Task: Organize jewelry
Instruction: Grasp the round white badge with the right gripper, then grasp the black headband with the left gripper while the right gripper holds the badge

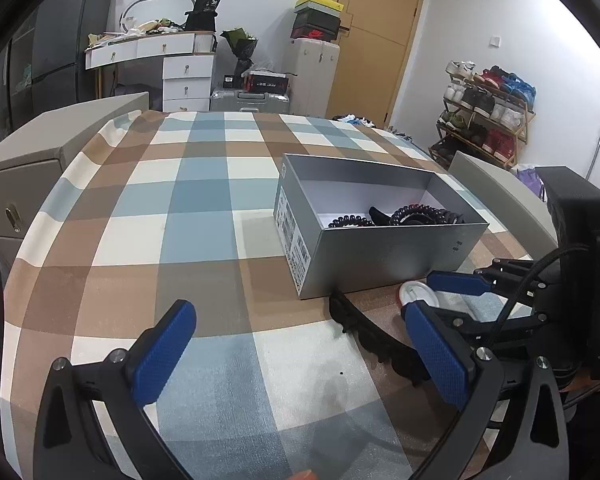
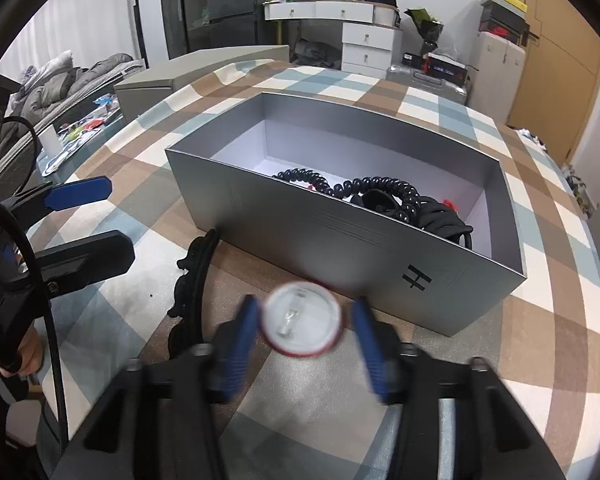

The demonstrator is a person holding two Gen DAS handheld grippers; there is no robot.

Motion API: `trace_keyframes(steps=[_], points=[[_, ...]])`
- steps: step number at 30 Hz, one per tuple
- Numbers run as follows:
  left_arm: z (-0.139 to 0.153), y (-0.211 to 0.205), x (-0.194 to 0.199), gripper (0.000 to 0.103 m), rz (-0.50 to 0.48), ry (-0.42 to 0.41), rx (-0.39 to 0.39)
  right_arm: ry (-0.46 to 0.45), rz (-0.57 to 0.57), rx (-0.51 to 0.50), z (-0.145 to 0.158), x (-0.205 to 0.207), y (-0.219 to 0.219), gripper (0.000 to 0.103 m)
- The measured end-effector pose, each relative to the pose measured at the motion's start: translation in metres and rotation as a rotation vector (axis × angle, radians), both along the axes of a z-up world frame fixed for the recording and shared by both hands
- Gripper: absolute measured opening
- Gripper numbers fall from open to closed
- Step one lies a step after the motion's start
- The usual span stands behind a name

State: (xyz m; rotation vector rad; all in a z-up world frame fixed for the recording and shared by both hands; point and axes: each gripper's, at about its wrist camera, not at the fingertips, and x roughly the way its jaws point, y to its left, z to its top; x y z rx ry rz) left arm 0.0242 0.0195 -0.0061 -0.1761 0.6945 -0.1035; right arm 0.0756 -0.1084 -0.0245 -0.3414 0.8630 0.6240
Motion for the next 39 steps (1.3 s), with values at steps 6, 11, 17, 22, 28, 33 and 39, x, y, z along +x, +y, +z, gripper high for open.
trace_keyframes(steps=[6,11,17,22,28,33,39], points=[[0.0,-0.003,-0.001,0.102,-0.003,0.003,0.018,0.001,-0.002,0.014,0.0,-0.007,-0.01,0.042],[0.0,-0.012,-0.001,0.102,-0.02,0.035,0.032,-0.015,-0.03,0.069,0.01,-0.018,-0.029,0.042],[-0.007,-0.031,0.01,0.102,-0.02,0.112,0.045,-0.034,-0.058,0.144,0.025,-0.033,-0.055,0.042],[-0.013,-0.043,0.02,0.102,0.011,0.154,0.077,-0.04,-0.063,0.152,0.027,-0.034,-0.057,0.042],[-0.018,-0.043,0.021,0.102,0.053,0.195,0.172,-0.037,-0.058,0.154,0.027,-0.035,-0.056,0.042],[-0.02,-0.026,0.01,0.102,0.089,0.209,0.155,-0.008,-0.053,0.189,0.027,-0.034,-0.059,0.042],[-0.021,-0.022,0.006,0.102,0.108,0.213,0.14,-0.008,-0.052,0.196,0.029,-0.034,-0.059,0.042]])
